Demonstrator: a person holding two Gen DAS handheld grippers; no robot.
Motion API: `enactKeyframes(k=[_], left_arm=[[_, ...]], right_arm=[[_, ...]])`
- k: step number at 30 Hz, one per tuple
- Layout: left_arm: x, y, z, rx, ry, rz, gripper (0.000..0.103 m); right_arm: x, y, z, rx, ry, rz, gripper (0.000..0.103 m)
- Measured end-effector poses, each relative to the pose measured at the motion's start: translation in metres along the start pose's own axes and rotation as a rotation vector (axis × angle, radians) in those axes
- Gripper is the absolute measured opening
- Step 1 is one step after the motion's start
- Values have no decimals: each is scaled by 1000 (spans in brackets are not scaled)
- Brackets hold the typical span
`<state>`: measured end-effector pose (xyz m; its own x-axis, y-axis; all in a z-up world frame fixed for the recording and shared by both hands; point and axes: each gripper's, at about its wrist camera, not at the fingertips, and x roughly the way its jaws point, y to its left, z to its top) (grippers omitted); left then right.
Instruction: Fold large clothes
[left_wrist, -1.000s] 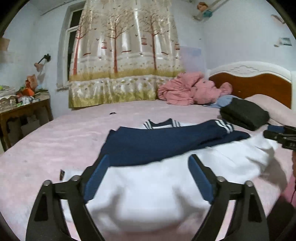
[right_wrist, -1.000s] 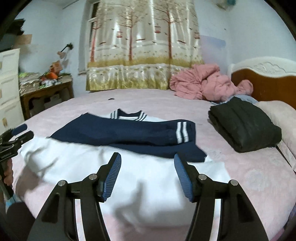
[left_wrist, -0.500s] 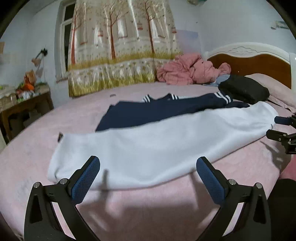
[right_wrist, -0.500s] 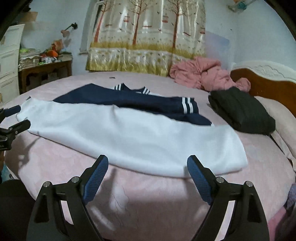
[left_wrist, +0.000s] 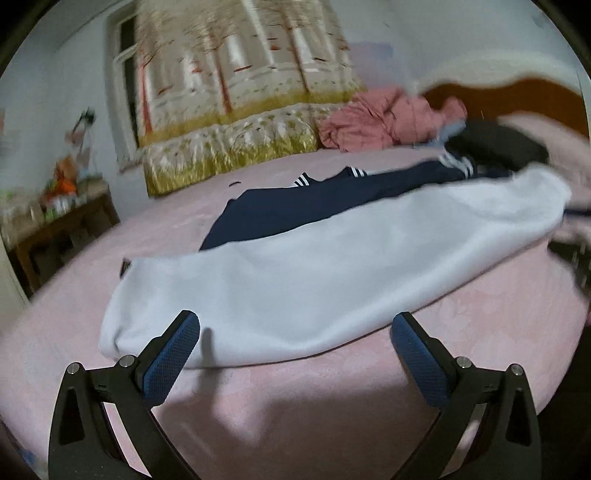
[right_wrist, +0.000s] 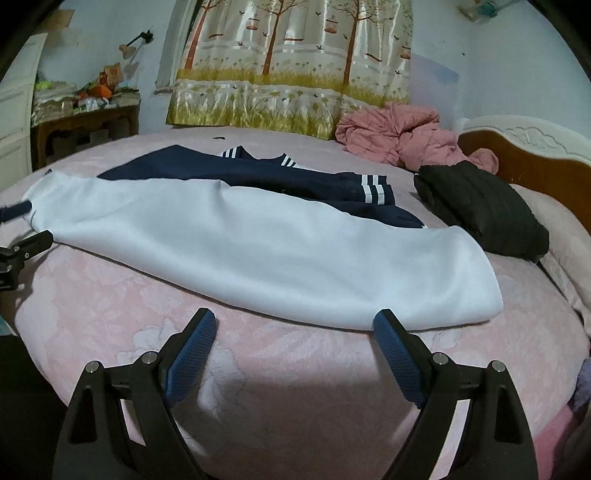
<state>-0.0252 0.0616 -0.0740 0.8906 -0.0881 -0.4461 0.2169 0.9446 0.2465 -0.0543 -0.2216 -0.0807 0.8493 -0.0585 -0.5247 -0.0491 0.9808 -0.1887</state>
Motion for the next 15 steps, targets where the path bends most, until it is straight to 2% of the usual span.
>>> enactKeyframes(k=[2, 5, 7, 9, 10, 12, 13, 14, 15], left_arm=[[6, -4, 5, 51, 39, 19, 103], [16, 4, 13, 66, 95, -2, 103], [23, 3, 16, 110, 125, -4, 103], [30, 1, 18, 146, 152, 10, 103], [35, 2, 20, 141, 175, 9, 103], [46, 16, 26, 39, 225, 0, 103], [49, 22, 26, -11, 237, -7, 103], [53, 28, 25, -50, 249, -10, 103], [52, 29, 23, -57, 244, -7, 103]], right_arm=[[3, 0, 3, -55, 23, -33, 89], [9, -10, 13, -165, 73, -93, 89], [14, -17, 18, -202, 130, -56, 89], [22, -25, 23, -176, 173, -4, 89], [26, -28, 25, -166, 176, -23, 89], [33, -27, 26, -181, 154, -141, 89], [35, -22, 25, -230, 96, -271, 89], [38, -18, 24, -263, 61, -351, 89], [39, -15, 22, -277, 47, -393, 89]])
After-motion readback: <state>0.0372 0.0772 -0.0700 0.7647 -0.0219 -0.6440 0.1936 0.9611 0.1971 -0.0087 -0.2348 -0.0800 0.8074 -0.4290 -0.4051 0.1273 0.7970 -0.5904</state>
